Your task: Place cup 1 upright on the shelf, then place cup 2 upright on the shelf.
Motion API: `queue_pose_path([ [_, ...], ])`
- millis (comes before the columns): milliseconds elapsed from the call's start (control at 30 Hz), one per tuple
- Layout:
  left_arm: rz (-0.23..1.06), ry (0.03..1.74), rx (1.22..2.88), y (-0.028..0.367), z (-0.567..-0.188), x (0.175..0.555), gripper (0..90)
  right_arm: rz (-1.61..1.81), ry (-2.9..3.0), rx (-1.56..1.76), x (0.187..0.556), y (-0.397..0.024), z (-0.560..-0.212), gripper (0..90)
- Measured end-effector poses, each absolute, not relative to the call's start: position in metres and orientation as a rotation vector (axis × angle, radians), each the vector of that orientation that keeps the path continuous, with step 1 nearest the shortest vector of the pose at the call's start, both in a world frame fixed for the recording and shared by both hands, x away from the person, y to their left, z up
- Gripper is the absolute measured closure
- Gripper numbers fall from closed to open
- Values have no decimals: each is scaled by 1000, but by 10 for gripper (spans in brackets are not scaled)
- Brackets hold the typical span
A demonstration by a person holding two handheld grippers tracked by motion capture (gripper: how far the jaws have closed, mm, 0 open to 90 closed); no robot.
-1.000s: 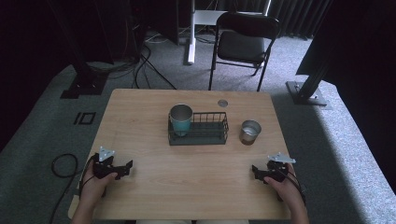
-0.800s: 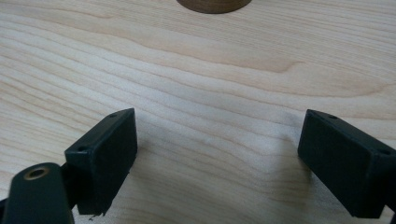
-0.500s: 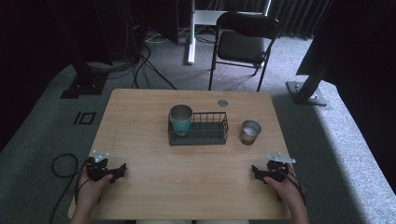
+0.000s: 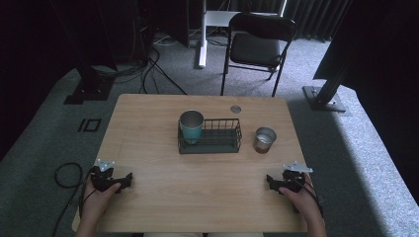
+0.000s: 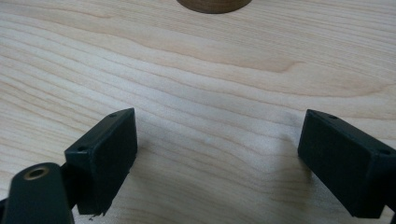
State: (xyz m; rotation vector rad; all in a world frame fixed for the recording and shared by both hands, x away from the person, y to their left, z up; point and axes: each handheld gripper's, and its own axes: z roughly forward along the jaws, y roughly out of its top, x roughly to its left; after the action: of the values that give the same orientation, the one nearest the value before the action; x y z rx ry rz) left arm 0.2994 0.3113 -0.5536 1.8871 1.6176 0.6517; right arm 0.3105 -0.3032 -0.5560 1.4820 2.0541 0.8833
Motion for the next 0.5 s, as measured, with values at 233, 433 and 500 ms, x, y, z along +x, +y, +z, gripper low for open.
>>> queue_pose_path([
  [233,652,1618,1885,311,-554,299,28,884,2055,1482,310,-303,-556,116],
  [433,652,1617,1887,311,-554,299,28,884,2055,1483,310,-303,-556,116],
  [500,652,1617,1886,311,-554,299,27,883,2056,1482,310,-303,-556,116],
])
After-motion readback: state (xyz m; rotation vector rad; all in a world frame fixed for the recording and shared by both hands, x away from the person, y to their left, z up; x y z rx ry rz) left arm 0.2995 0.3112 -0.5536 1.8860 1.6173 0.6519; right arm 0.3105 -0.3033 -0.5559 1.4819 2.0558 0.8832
